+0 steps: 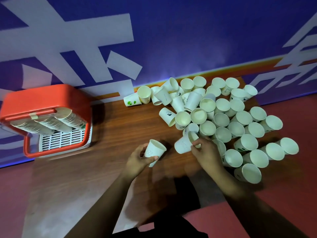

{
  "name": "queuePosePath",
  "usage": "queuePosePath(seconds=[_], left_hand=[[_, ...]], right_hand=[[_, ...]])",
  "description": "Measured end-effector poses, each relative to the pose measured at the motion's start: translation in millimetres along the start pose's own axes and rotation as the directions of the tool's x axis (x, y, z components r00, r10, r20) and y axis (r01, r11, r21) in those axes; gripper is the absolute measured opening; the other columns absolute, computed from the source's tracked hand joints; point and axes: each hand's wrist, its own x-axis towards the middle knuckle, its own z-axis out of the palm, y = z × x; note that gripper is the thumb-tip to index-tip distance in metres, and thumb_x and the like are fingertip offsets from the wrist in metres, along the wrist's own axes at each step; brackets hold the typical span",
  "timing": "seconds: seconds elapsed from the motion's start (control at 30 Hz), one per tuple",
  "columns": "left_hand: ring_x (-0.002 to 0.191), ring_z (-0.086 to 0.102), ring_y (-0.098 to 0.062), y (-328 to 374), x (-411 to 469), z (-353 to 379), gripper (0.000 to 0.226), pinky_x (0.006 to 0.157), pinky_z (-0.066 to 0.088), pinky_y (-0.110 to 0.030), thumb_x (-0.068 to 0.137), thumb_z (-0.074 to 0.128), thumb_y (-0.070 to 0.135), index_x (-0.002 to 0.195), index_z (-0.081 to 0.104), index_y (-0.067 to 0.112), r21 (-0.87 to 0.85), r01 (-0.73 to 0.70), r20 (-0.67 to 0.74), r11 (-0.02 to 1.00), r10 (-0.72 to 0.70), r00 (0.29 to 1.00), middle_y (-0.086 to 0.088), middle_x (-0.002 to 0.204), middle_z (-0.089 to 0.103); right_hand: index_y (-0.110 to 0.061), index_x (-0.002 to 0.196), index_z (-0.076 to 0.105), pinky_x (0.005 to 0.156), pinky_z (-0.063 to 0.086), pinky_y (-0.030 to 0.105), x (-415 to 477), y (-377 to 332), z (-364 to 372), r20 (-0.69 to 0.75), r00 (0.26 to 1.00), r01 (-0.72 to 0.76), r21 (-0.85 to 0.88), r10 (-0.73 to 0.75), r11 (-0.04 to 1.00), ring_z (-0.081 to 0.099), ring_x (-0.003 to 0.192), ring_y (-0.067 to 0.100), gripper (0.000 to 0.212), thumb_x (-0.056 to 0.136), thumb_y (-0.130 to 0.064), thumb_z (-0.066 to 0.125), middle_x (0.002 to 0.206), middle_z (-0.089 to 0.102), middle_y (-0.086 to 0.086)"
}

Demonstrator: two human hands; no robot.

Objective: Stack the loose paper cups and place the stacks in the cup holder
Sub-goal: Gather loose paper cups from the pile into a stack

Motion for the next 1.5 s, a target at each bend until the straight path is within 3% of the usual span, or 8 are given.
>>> queuePosePath(seconds=[0.17,0.47,0.6,0.73,1.13,1.23,1.37,1.5], left_hand=[[0.115,0.059,-0.003,3.1,5.8,0.5,0.069,0.099,0.049,-0.025,0.065,0.087,0.041,0.129,0.061,0.037,0.139,-0.087,0.044,0.986,0.081,0.996,0.01,0.125,0.062],[0.114,0.056,-0.001,26.6,7.3,33.1,0.068,0.098,0.045,-0.019,0.069,0.091,0.025,0.13,0.063,0.035,0.127,-0.197,0.119,0.972,0.183,0.976,0.011,0.118,0.06],[0.116,0.061,-0.002,27.7,9.9,47.9,0.069,0.098,0.049,-0.023,0.066,0.089,0.037,0.129,0.063,0.035,0.049,-0.149,0.122,0.988,0.143,0.982,0.009,0.126,0.064],[0.109,0.066,-0.004,28.6,9.3,57.1,0.057,0.085,0.053,-0.018,0.078,0.085,0.015,0.128,0.063,0.028,-0.013,-0.103,0.141,0.995,0.103,0.985,0.007,0.12,0.07],[0.106,0.069,-0.011,21.0,4.0,61.0,0.058,0.088,0.058,-0.03,0.078,0.085,0.021,0.13,0.062,0.029,-0.01,-0.046,0.137,0.999,0.047,0.989,0.01,0.117,0.073],[0.106,0.069,-0.007,20.1,1.2,55.4,0.054,0.086,0.057,-0.027,0.079,0.084,0.018,0.127,0.063,0.033,0.017,-0.042,0.14,0.999,0.04,0.989,0.009,0.116,0.073],[0.102,0.065,0.004,21.9,-1.6,49.7,0.052,0.087,0.054,-0.023,0.079,0.084,0.019,0.114,0.059,0.049,0.137,-0.08,0.155,0.987,0.059,0.986,0.019,0.11,0.072],[0.107,0.065,-0.001,28.0,-0.5,52.2,0.054,0.093,0.053,-0.027,0.076,0.086,0.027,0.118,0.061,0.049,0.144,-0.098,0.198,0.985,0.068,0.978,0.014,0.116,0.07]], right_hand=[[-0.02,0.084,0.069,0.074,0.049,0.022,6.0,-29.4,-16.6,0.128,0.988,-0.121,0.35,0.081,0.929,0.064,0.076,0.006,0.008,0.082,-0.013,0.073,0.08,0.069,-0.01],[-0.022,0.087,0.073,0.071,0.055,0.036,-10.9,-36.5,-14.0,0.409,0.913,-0.147,0.342,-0.007,0.928,0.062,0.061,0.007,0.01,0.085,-0.014,0.068,0.069,0.069,-0.007],[-0.023,0.092,0.072,0.077,0.054,0.035,-8.7,-7.6,-20.3,0.251,0.965,-0.169,0.39,0.072,0.905,0.065,0.077,0.011,0.01,0.084,-0.017,0.068,0.082,0.071,-0.004],[-0.006,0.094,0.069,0.082,0.051,0.038,-0.2,46.7,-30.3,-0.03,0.989,-0.144,-0.015,0.143,0.989,0.063,0.094,0.028,0.017,0.079,-0.013,0.073,0.095,0.066,0.01],[-0.01,0.104,0.063,0.067,0.049,0.03,-3.3,65.5,-2.9,0.101,0.964,-0.162,-0.513,0.246,0.843,0.065,0.093,0.027,0.019,0.089,-0.019,0.054,0.109,0.061,0.007],[-0.009,0.091,0.062,0.061,0.041,0.03,-8.6,56.8,-9.7,0.033,0.992,-0.102,-0.372,0.123,0.923,0.063,0.086,0.028,0.011,0.088,-0.019,0.058,0.098,0.061,0.007],[-0.007,0.085,0.068,0.068,0.046,0.027,-9.7,27.6,-28.4,-0.061,0.994,-0.082,0.162,0.093,0.983,0.063,0.077,0.016,0.006,0.086,-0.013,0.068,0.079,0.066,-0.005],[-0.014,0.093,0.07,0.058,0.047,0.023,-13.7,-1.4,-38.8,0.103,0.985,-0.168,0.365,0.139,0.916,0.055,0.052,0.004,0.007,0.089,-0.015,0.065,0.061,0.06,-0.011]])
